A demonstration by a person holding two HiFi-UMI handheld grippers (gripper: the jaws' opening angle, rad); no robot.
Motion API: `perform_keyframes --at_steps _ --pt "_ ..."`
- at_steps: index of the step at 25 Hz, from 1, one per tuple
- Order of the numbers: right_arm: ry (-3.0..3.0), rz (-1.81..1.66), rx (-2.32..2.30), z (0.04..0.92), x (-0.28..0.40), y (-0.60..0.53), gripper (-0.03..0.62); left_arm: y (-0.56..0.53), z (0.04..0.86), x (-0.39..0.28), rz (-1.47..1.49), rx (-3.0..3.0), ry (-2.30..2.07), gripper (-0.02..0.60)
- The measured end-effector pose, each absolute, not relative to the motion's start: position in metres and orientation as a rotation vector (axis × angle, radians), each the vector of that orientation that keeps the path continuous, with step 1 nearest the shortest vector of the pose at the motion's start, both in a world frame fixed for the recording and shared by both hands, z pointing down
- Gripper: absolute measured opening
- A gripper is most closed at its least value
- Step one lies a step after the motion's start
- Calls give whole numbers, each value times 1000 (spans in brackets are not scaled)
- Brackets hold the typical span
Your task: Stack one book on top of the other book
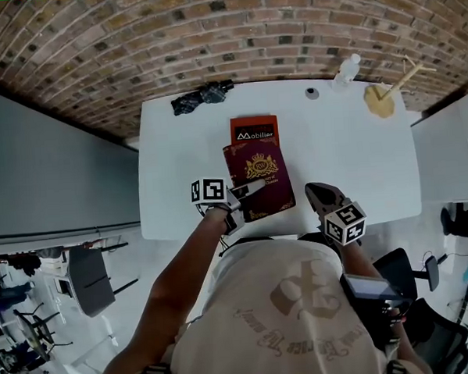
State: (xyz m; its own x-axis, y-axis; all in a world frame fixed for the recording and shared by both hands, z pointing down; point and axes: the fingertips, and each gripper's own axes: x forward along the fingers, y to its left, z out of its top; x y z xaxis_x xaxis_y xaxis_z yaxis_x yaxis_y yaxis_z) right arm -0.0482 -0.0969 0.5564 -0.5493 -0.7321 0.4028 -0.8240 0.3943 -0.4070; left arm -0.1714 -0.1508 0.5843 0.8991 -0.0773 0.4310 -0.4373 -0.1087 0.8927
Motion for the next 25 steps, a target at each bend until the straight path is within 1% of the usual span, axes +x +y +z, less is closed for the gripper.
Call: perform_keyframes --at_steps 11,25 --pt "-2482 891 1437 553 -65 -98 21 -176 586 -192 398 1695 -394 236" --pt "-2450 913 1454 557 -63 -108 21 -214 596 -176 483 1722 -358 236"
